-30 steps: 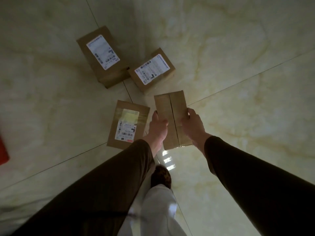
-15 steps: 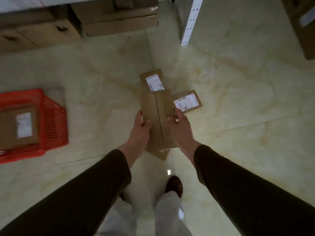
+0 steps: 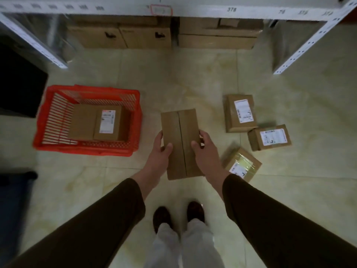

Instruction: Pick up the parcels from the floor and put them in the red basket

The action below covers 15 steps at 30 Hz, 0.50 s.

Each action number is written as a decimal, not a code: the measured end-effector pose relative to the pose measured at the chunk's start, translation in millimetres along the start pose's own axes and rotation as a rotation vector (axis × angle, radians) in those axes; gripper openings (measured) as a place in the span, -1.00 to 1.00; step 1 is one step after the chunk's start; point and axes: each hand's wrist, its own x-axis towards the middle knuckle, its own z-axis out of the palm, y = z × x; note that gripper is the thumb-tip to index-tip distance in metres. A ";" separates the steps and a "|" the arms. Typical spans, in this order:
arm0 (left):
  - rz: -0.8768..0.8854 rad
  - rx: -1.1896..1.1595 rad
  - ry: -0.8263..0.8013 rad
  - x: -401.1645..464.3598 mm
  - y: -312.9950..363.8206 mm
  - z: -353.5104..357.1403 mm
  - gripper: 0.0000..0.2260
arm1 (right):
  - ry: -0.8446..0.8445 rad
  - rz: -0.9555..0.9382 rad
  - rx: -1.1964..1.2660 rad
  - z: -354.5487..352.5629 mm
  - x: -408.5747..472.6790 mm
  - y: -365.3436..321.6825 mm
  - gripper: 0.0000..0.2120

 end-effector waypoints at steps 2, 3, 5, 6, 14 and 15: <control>-0.010 -0.005 0.023 2.4 1.5 -24.9 -0.49 | -0.021 -0.011 -0.014 20.4 -0.4 -11.8 -0.55; -0.013 -0.007 0.029 3.2 2.0 -36.5 -0.49 | -0.037 -0.013 -0.023 30.0 0.2 -17.4 -0.54; -0.005 -0.012 0.029 7.6 2.5 -58.3 -0.50 | -0.073 -0.012 -0.039 47.9 2.9 -30.7 -0.55; -0.002 -0.019 0.026 10.1 2.5 -68.5 -0.50 | -0.086 -0.007 -0.044 56.0 3.5 -37.3 -0.55; 0.006 -0.047 0.047 42.3 3.7 -161.7 -0.50 | -0.128 0.003 -0.095 138.7 12.3 -91.1 -0.57; 0.009 -0.044 0.044 47.2 3.8 -175.1 -0.50 | -0.121 0.006 -0.098 152.0 12.3 -97.7 -0.57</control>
